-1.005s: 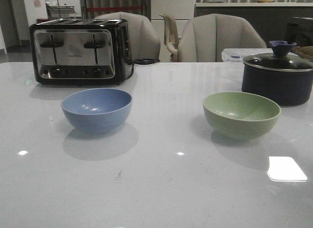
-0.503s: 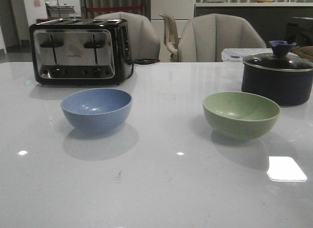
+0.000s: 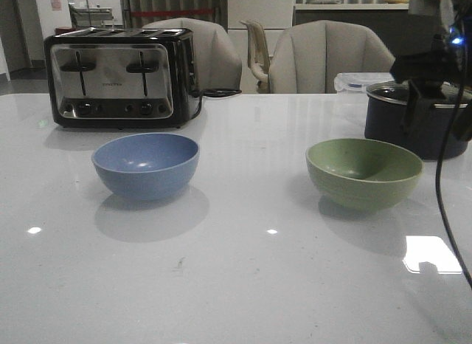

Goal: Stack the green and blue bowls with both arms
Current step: 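Lower the right gripper onto the rim of the pale green bowl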

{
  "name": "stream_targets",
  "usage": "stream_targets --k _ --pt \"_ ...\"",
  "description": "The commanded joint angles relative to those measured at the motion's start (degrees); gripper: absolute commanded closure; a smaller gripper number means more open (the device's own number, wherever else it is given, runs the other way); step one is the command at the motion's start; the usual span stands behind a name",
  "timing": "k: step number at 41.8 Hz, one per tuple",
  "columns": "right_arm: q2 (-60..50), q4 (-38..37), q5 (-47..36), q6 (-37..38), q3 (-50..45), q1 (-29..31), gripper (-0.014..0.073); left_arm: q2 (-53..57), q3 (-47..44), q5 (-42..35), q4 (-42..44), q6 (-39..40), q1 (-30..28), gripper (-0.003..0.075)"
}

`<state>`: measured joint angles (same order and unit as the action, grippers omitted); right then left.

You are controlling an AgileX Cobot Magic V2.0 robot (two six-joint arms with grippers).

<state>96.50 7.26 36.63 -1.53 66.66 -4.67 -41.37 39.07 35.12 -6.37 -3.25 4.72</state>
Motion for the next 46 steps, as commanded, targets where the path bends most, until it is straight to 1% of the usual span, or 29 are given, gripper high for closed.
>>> stream_targets --k 1,12,16,22,28,38,46 --pt "1.6 0.4 -2.8 -0.4 4.0 0.1 0.0069 0.0 1.7 -4.6 -0.2 0.2 -0.1 0.0189" --pt "8.2 0.4 -4.3 -0.4 6.1 0.1 0.0079 0.0 1.7 -4.6 -0.2 0.2 -0.1 0.0189" --pt "8.6 0.4 -4.3 -0.4 6.1 0.1 0.0147 0.0 1.7 -4.6 -0.2 0.2 -0.1 0.0189" --pt "8.6 0.4 -4.3 -0.4 6.1 0.1 0.0321 0.0 1.7 -4.6 -0.2 0.2 -0.1 0.0189" --pt "8.6 0.4 -3.9 -0.4 6.1 0.1 0.0439 0.0 1.7 -4.6 -0.4 0.2 -0.1 0.0189" --pt "6.5 0.6 -2.0 -0.4 6.1 0.0 0.0540 0.0 1.7 -4.6 -0.4 0.2 -0.1 0.0189" --pt "2.4 1.5 -0.9 -0.4 6.1 -1.5 0.0552 0.0 1.7 -4.6 -0.4 0.2 -0.1 0.0189"
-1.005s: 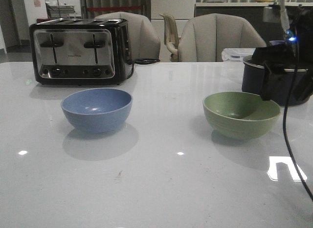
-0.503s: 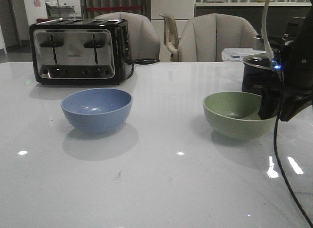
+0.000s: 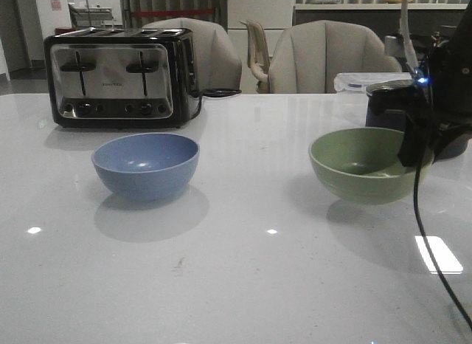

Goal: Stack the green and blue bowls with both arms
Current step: 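Lower the right gripper onto the rim of the pale green bowl, then drag the green bowl with the right gripper toward the blue bowl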

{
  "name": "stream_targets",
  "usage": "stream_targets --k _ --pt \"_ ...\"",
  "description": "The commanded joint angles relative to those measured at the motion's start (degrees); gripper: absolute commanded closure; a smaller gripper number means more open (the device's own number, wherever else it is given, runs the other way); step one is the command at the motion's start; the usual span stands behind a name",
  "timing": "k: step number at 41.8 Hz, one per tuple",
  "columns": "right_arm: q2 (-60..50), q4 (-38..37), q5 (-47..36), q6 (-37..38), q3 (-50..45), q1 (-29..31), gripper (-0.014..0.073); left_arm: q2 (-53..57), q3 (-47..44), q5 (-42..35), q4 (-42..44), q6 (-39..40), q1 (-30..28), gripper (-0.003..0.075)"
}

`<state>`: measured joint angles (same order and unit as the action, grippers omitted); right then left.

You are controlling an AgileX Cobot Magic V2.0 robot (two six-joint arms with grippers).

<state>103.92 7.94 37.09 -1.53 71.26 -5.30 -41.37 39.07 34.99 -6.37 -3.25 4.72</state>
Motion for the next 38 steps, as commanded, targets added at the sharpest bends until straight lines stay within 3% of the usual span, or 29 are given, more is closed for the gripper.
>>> stream_targets --k 1,18,29,33,38 --pt "-5.3 1.1 -1.3 -0.4 1.5 -1.3 0.0552 0.0 1.7 -4.5 -0.4 0.2 -0.1 0.0189" --pt "-3.1 5.1 -5.5 -0.4 1.5 -15.5 0.0552 0.0 1.7 -4.5 -0.4 0.2 -0.1 0.0189" --pt "0.7 5.1 -7.4 -0.4 1.5 -18.6 0.0544 0.0 1.7 -4.5 -0.4 0.2 -0.1 0.0189" --pt "0.9 5.1 -6.3 -0.4 1.5 -18.6 0.0477 0.0 1.7 -4.5 -0.4 0.2 -0.1 0.0189" --pt "0.9 5.1 -5.9 -0.4 1.5 -18.6 0.0326 0.0 1.7 -4.5 -0.4 0.2 -0.1 0.0189"
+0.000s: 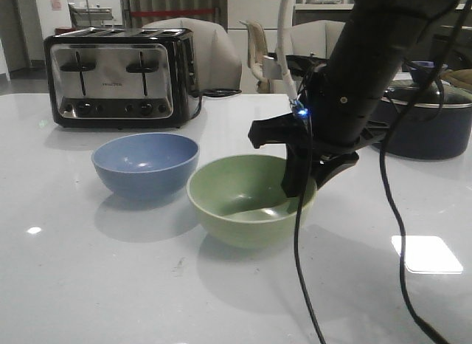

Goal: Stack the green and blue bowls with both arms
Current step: 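Drag the green bowl with the right gripper toward the blue bowl, then release the green bowl and lift the right gripper away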

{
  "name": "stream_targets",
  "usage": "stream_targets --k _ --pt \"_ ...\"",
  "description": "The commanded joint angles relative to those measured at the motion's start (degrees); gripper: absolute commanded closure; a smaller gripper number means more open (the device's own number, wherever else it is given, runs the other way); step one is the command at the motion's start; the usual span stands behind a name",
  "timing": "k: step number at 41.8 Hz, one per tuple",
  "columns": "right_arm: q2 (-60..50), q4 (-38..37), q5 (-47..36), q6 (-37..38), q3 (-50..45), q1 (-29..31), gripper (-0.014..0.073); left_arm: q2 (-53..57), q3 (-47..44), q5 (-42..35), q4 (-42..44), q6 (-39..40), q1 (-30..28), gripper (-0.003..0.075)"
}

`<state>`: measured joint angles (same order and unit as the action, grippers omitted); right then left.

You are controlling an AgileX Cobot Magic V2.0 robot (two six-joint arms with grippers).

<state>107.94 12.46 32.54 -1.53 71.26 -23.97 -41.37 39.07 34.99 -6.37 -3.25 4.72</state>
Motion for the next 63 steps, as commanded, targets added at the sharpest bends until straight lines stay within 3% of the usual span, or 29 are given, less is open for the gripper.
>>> stream_targets --k 1,7,14,23,35,50,63 --pt "-3.1 0.6 -1.3 -0.4 1.5 0.1 0.0301 0.0 1.7 -4.5 -0.4 0.2 -0.1 0.0189" --pt "-3.1 0.5 -0.7 -0.4 1.5 0.1 0.0211 0.0 1.7 -4.5 -0.4 0.2 -0.1 0.0189" --pt "-3.3 0.4 -0.6 -0.4 1.7 0.1 0.0212 0.0 1.7 -4.5 -0.6 0.2 -0.1 0.0189" --pt "-9.2 -0.6 5.3 -1.0 3.7 0.1 0.0214 0.0 1.7 -4.5 -0.7 0.2 -0.1 0.0189" --pt "-27.7 -1.7 13.6 -7.5 -2.6 0.0 0.0215 0.0 1.7 -4.5 -0.7 0.2 -0.1 0.0189" --pt "-55.0 -4.4 14.5 -7.5 -18.2 0.0 0.0215 -0.2 1.7 -4.5 -0.7 0.1 -0.1 0.0189" --pt "-68.7 -4.4 16.9 -7.4 -24.0 0.1 0.0215 -5.5 2.1 -5.8 -0.4 0.0 4.3 0.0189"
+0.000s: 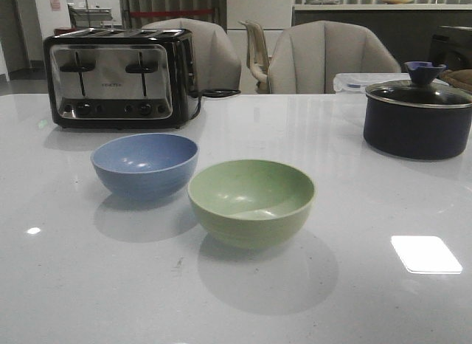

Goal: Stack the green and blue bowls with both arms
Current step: 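Release the green bowl and lift the right gripper away, then lower the left gripper and grasp the rim of the light blue bowl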

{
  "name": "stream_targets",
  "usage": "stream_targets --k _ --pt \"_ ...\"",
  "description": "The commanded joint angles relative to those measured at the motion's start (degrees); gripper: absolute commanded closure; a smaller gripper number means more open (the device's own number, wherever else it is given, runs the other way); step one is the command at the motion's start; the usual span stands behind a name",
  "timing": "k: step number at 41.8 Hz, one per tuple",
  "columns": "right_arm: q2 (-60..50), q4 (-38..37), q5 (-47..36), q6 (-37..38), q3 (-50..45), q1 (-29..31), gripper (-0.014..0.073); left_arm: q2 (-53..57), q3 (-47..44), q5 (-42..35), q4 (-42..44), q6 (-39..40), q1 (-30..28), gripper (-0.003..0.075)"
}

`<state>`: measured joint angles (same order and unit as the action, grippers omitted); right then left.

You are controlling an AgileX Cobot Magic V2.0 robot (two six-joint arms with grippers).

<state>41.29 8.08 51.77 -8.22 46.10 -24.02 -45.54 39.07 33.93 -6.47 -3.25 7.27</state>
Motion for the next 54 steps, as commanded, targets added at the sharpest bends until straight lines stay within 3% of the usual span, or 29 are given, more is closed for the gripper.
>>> stream_targets --k 1,16,38,54 --pt "-2.7 0.0 -2.1 -0.7 1.2 0.1 0.0215 -2.2 2.2 -4.9 -0.2 0.0 2.4 0.0189" --pt "-3.9 0.1 -1.6 -0.7 1.2 0.1 0.0215 -17.8 12.9 -5.9 -0.1 -2.8 10.0 0.0189" --pt "-3.9 0.1 -1.5 -0.7 1.2 0.1 0.0215 -50.1 33.8 -5.5 0.8 -2.8 10.1 0.0189" --pt "-3.9 0.1 -1.5 -0.7 1.2 0.1 0.0215 -63.7 38.2 -12.4 0.8 -2.8 10.1 0.0190"
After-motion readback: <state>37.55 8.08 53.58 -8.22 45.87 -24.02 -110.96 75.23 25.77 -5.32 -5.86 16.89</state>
